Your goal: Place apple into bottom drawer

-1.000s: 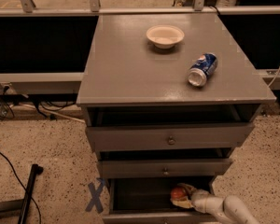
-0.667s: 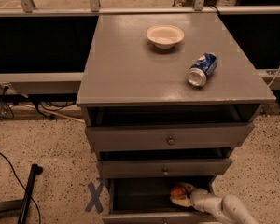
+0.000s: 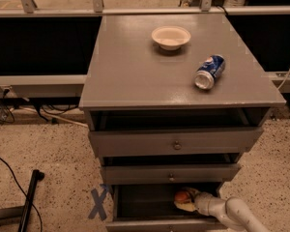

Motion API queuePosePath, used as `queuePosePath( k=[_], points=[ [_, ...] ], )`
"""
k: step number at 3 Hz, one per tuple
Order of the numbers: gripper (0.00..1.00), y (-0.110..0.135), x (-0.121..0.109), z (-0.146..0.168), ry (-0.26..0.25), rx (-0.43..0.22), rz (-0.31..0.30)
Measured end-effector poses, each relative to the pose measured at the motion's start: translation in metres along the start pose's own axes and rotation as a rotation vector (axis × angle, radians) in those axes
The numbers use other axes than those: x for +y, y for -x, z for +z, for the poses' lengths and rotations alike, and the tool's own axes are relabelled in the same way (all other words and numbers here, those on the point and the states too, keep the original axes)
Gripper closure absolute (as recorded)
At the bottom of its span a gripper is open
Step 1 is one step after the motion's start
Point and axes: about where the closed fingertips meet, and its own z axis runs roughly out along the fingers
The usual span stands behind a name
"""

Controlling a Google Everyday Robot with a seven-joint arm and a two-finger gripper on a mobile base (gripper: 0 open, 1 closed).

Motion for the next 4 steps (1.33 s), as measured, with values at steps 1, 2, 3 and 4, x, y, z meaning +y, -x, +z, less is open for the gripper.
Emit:
queuePosePath(
  k=[1,2,3,4],
  points=[
    [1.0,-0.0067,-0.0034,0.0046,0.005,0.024,0.014],
    [0.81,-0.0132,-0.0051,0.0069,0.008,0.038,0.026],
    [0.59,-0.0135,-0.0033,0.0076,0.014,0.048,0.022],
    [0.53,-0.0123,-0.0012,0.0078,0.018,0.055,0.018]
  ],
)
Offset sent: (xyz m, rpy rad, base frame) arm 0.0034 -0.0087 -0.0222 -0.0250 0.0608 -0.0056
